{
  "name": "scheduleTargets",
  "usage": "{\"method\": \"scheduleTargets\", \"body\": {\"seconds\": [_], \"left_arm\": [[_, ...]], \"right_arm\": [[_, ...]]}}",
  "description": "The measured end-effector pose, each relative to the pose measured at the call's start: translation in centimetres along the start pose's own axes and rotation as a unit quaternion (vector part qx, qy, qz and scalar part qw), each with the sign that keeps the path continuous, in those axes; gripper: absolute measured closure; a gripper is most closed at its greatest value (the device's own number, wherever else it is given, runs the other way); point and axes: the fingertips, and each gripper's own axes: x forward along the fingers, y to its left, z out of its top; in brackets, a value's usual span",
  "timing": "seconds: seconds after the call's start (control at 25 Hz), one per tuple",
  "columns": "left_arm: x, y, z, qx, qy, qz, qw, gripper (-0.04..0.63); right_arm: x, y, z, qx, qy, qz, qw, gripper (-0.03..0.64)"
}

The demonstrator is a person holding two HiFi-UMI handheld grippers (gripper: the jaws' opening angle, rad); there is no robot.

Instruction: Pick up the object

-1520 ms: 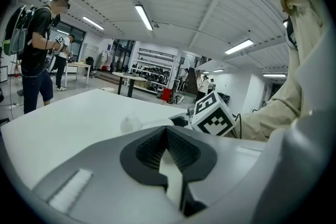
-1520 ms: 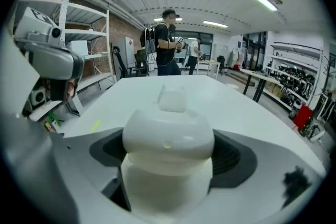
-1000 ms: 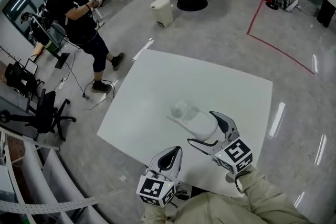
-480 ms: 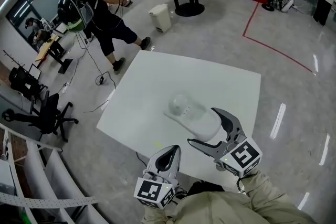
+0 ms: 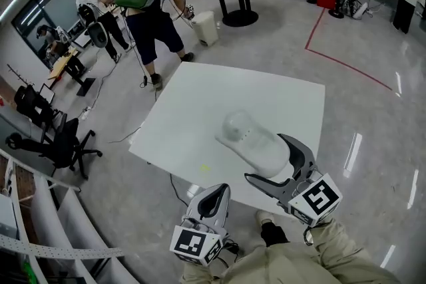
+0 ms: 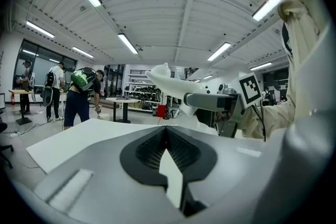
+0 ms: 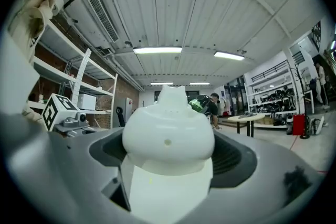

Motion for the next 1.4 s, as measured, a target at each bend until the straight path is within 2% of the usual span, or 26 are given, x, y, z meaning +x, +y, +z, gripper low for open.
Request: {"method": "scheduleTargets", "body": {"seconds": [0.24,0.48,0.76,1.0,1.4], "left_arm": [[-4.7,-2.2,-1.4,0.007,-0.005,-0.006,0.9999,0.589],[-9.2,-4.2,-3.1,-0.004,-0.012,-0.007,0.9999,0.589],[-11.3,-7.4,-2.7,0.003,-0.019,-0.027,0.9994,0.589],[-12.4,-8.6,-2.1,0.003,-0.026,-0.016,0.9995,0.589],[-12.9,-11.6,-1.7,0.009,-0.026,-0.018,0.9995,0.589]], "right_arm": [[-2.9,4.7,0.8,-0.014,-0.013,-0.006,1.000,0.140],[-6.5,9.1,1.2,-0.017,-0.023,-0.021,0.999,0.140],[-10.1,10.8,2.7,-0.031,-0.027,-0.039,0.998,0.140],[-11.8,12.0,3.6,-0.039,-0.034,-0.033,0.998,0.140],[-14.8,12.5,4.5,-0.036,-0.041,-0.029,0.998,0.140]]}}
